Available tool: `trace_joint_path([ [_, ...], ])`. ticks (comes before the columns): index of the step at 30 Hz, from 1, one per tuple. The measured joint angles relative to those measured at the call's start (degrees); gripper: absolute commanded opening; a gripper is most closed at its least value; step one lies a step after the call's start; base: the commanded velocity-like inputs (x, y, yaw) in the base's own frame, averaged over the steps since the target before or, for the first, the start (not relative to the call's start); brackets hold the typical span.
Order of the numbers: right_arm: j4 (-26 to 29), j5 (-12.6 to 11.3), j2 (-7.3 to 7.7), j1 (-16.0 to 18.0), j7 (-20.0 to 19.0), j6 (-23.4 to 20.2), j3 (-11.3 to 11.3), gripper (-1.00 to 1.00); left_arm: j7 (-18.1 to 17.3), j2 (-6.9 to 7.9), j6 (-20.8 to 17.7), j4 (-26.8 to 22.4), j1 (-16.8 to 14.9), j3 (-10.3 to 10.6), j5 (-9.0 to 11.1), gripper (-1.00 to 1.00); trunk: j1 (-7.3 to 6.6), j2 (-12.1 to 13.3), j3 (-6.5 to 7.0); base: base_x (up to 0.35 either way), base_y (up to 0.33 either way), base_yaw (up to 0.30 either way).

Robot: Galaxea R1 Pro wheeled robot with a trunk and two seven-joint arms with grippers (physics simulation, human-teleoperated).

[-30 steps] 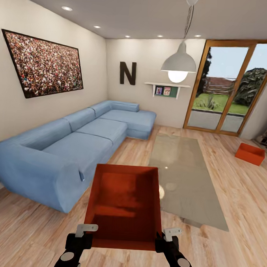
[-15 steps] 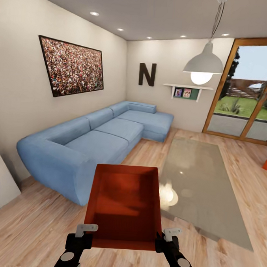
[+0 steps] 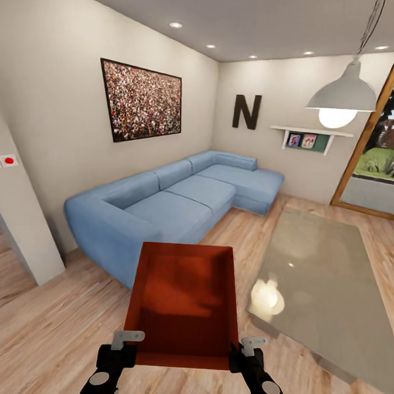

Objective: Move the two storage containers from the living room to the garage. In the garage, place one container on the floor and stack the other container on top of it (either order is fine).

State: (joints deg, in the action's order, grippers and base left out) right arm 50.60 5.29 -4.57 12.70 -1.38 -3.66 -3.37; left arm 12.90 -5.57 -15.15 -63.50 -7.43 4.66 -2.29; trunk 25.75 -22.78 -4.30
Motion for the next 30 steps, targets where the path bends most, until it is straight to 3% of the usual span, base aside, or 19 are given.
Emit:
trace_joint_path([
  [30,-0.01,0.0,-0.01,-0.01,0.0,0.0,0.0,-1.0,-0.05,0.01,-0.03,-0.01,0.0,-0.02,0.03,-1.0,0.0,0.0,0.0,0.0,0.0,0.298],
])
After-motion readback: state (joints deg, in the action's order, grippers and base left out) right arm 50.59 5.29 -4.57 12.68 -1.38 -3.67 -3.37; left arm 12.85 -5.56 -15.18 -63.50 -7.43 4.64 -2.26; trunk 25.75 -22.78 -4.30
